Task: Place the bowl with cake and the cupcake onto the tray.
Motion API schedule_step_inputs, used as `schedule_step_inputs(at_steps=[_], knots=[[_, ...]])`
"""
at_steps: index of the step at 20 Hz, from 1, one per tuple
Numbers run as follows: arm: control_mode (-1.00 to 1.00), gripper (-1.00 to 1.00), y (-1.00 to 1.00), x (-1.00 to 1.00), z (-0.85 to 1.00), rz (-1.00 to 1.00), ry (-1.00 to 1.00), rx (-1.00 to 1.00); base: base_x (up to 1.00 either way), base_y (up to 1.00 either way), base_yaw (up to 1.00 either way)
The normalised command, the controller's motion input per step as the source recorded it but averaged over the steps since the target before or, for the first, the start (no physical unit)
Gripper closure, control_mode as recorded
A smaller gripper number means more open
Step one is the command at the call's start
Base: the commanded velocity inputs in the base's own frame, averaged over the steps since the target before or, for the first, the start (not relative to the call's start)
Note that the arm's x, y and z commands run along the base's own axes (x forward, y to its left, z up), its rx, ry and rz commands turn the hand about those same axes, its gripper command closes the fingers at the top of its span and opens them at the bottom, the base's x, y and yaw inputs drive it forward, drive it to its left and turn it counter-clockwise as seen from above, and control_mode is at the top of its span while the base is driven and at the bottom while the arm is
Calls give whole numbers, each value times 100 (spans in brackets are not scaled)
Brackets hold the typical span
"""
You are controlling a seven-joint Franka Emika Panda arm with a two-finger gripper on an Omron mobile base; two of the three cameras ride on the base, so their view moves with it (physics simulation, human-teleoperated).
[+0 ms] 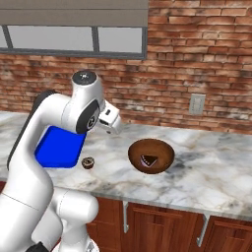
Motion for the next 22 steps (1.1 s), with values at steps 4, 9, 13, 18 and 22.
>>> schedule_step_inputs(at_steps=[4,9,13,18,22], knots=[[-100,-100,-34,0,-5,-10,0,5,0,0,0],[-100,-100,-32,-8,-6,-14,0,5,0,0,0],[-100,-100,-24,-32,-23,-16,-5,5,0,0,0],[-100,-100,-25,-36,-39,-16,-10,10,0,0,0],[-100,-100,-30,-34,-30,-16,-5,10,0,0,0]])
